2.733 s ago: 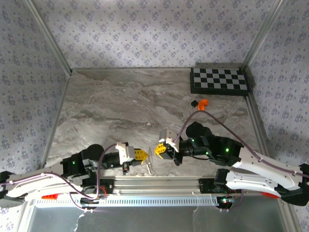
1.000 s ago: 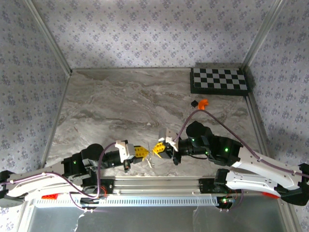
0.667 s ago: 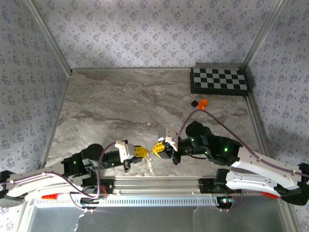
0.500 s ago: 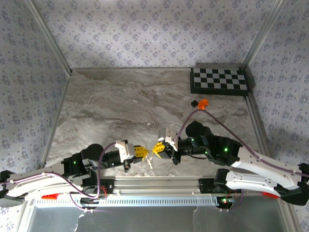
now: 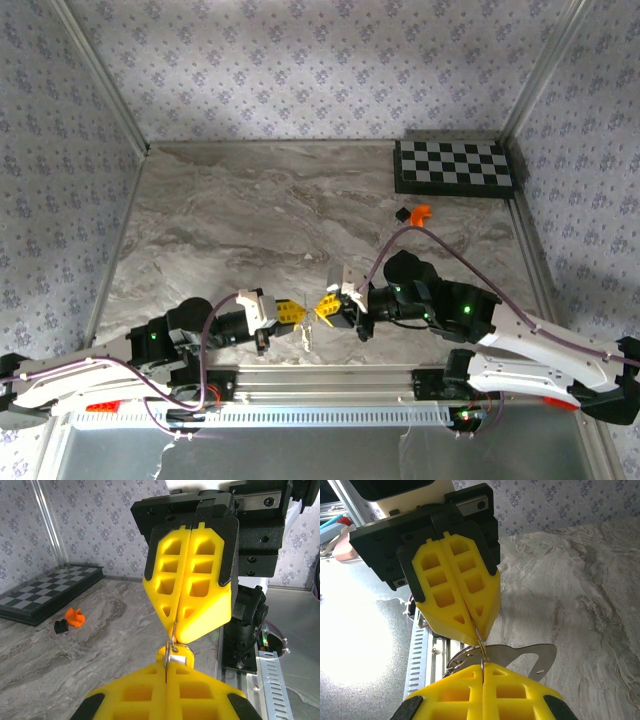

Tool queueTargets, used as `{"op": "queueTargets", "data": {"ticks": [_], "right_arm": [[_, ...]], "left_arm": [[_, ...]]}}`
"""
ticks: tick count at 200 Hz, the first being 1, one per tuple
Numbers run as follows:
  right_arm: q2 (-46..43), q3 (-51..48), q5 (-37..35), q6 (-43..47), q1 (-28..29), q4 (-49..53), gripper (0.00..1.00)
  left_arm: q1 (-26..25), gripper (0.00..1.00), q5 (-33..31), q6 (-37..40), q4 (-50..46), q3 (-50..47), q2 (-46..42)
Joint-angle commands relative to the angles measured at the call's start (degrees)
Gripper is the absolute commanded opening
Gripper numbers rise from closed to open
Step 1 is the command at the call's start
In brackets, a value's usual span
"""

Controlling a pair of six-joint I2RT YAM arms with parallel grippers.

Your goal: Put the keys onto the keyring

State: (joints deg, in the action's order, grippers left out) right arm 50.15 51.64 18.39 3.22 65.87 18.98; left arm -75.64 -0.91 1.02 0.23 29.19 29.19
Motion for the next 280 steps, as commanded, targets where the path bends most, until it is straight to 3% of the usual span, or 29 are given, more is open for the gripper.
{"op": "queueTargets", "data": {"ticks": [1,280], "right_arm": [[0.17,0.59,-0.90,-0.42,-0.04,-1.23,0.00],[1.50,0.66,2.43,0.11,0.32,-3.64,0.00]], "left_arm": [[0.21,0.00,-0.07,0.60,3.01,1.04,-0.64],[0.23,0.00,-2.35,1.79,-0.80,1.71,0.17]]}}
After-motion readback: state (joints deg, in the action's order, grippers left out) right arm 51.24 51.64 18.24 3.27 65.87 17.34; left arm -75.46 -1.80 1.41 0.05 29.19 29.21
